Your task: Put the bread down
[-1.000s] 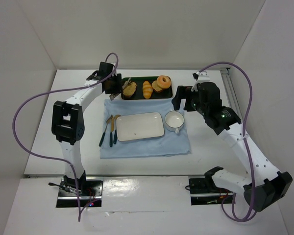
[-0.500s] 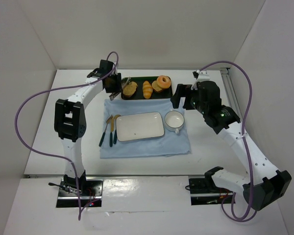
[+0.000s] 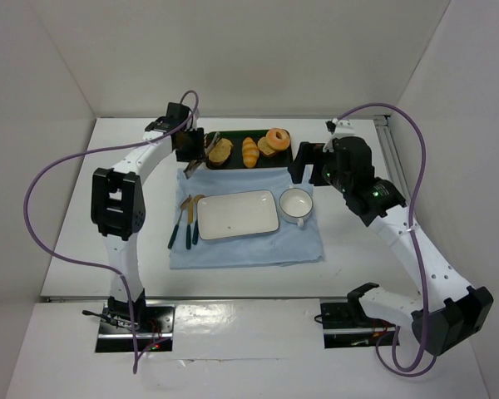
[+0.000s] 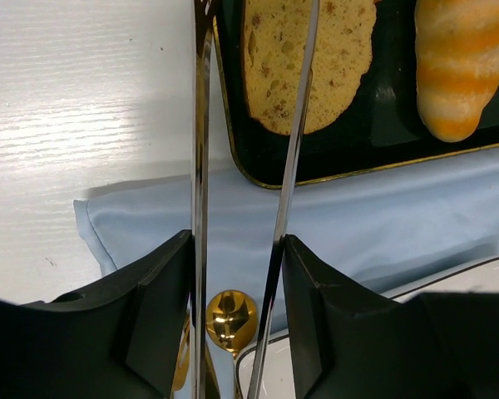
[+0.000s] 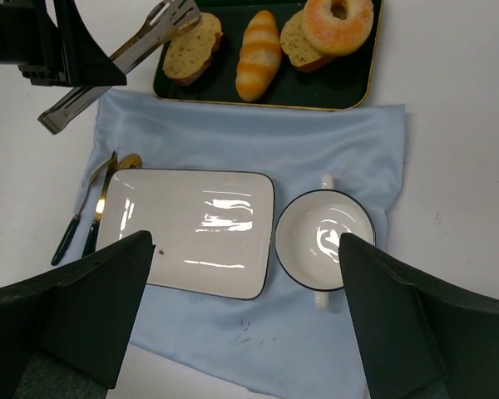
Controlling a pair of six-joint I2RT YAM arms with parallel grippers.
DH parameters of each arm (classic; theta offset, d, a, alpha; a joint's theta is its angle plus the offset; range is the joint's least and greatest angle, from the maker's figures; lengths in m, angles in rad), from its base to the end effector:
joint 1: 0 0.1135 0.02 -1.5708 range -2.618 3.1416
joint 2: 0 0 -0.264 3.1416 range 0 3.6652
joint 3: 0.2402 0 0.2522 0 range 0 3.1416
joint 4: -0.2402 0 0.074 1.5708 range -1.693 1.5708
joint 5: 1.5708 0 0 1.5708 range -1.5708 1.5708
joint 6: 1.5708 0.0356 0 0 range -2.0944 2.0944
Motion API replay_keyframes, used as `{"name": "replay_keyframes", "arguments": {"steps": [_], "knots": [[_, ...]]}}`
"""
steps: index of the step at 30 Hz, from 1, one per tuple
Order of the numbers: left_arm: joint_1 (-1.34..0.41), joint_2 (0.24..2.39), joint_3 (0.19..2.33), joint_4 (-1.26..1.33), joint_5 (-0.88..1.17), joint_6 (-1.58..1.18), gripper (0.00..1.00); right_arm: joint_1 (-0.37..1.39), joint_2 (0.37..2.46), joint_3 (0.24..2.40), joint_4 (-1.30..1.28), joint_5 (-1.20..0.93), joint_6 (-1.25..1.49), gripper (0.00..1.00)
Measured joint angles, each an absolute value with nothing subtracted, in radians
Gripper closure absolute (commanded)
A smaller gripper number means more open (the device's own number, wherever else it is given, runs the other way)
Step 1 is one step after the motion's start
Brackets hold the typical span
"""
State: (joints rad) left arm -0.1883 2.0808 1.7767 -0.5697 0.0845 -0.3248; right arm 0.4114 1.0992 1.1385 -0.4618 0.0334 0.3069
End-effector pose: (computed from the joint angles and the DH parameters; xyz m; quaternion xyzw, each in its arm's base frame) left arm 0.4620 -0.0911 0.2439 -0.0496 0.9378 -0.1250 0.3199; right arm 0.2227 0.0959 0.3733 -0.0348 0.8389 0.1777 0.5133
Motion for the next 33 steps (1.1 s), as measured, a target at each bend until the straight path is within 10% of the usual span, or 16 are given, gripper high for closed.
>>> {"name": "replay_keyframes", "arguments": {"steps": [19, 28, 33], "knots": [[-0.173, 2.093, 1.827, -0.661, 0.172, -0.31, 0.44, 0.401, 1.104, 1.139, -0.457, 0.018, 0.333, 0.0], [-0.168, 2.093, 1.834, -0.683, 0.191, -0.285, 0.86, 0.401, 1.104, 1.139, -0.457, 0.01, 0.348, 0.0], [-0.166, 2.093, 1.84, -0.692, 0.205, -0.286, 0.91, 0.397, 1.104, 1.139, -0.457, 0.01, 0.349, 0.0]]}}
